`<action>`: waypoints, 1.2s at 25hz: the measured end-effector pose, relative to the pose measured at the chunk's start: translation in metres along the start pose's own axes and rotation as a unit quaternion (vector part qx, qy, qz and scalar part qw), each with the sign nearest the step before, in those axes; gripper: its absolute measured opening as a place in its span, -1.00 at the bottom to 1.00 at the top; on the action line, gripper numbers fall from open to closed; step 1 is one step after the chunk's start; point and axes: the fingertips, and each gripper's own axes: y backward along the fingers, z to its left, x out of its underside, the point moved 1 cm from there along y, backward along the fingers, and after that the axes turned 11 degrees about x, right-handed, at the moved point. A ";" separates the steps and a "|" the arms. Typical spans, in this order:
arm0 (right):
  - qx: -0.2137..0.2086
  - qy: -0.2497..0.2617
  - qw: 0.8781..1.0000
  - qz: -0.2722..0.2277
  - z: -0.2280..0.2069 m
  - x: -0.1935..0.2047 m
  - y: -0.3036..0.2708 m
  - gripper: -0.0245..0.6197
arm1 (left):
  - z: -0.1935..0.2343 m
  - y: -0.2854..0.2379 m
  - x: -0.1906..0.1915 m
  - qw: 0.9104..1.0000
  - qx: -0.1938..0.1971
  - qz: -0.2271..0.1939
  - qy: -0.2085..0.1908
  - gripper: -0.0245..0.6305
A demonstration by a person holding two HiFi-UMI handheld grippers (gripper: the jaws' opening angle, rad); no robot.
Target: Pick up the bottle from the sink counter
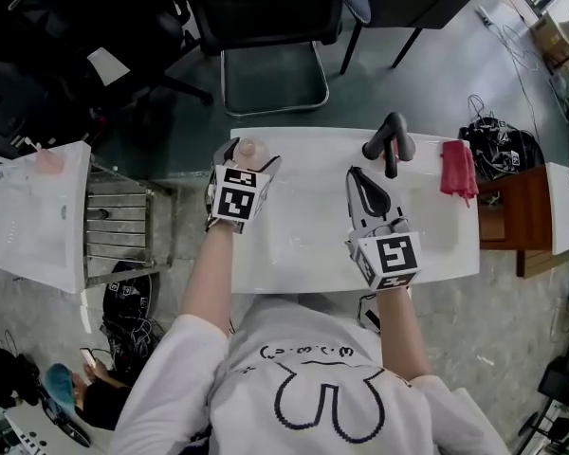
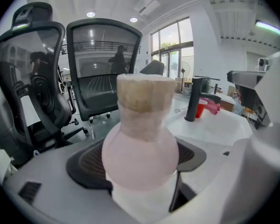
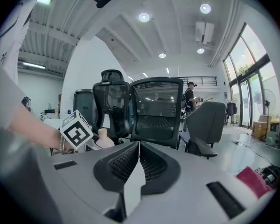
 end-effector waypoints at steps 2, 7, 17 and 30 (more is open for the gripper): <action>-0.002 -0.001 1.000 -0.006 -0.001 -0.005 0.002 -0.83 | -0.005 0.010 -0.008 1.000 -0.003 -0.004 -0.004 0.30; -0.005 -0.002 1.000 -0.029 -0.002 -0.023 0.008 -0.83 | -0.014 0.034 -0.029 1.000 -0.001 -0.020 -0.006 0.30; 0.000 0.016 0.998 -0.067 -0.003 -0.055 0.022 -0.83 | -0.029 0.073 -0.059 0.998 -0.012 -0.062 -0.012 0.30; 0.024 0.056 0.993 -0.102 -0.018 -0.095 0.037 -0.83 | -0.049 0.121 -0.099 0.990 -0.026 -0.129 -0.044 0.30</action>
